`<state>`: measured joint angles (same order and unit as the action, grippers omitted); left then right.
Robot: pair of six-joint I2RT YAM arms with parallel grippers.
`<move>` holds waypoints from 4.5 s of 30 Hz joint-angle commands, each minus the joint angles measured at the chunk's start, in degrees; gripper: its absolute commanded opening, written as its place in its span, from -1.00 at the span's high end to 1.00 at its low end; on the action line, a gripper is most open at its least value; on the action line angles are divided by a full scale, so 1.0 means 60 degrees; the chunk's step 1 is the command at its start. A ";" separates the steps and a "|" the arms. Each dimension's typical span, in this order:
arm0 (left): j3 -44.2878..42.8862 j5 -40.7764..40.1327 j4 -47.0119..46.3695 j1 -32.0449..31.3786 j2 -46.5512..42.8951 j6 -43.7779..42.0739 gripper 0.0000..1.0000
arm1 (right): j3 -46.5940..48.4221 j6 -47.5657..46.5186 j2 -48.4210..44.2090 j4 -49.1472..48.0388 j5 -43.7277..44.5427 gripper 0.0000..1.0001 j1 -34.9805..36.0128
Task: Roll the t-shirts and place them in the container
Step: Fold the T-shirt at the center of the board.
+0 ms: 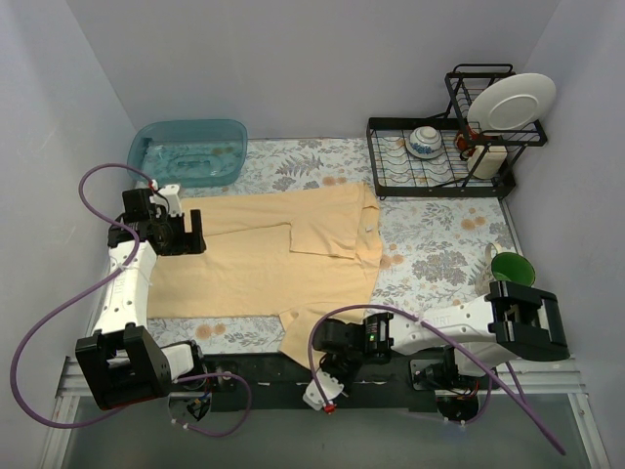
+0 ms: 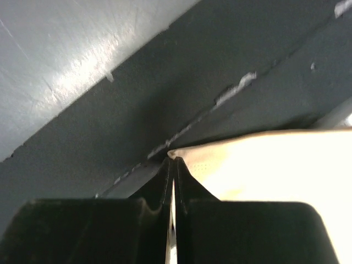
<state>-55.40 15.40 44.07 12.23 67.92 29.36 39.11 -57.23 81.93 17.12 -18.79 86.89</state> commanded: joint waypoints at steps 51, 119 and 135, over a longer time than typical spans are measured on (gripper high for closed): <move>0.2304 -0.2259 -0.2028 0.6868 0.2464 -0.2872 0.37 | 0.1172 0.1658 -0.1350 0.2610 0.0773 0.97 -0.2324; -0.3247 -0.1321 0.2616 0.3631 0.2712 -0.4265 1.00 | 0.6548 0.2523 -0.1189 0.4998 0.0977 0.97 -0.6762; -0.5079 -0.0735 0.2513 0.3324 0.5217 -0.3269 1.00 | 0.7558 0.1834 0.0758 0.4250 0.0992 0.97 -0.8534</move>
<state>-83.59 9.74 59.81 33.36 98.61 7.99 80.51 -45.06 83.29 44.38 -12.01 38.00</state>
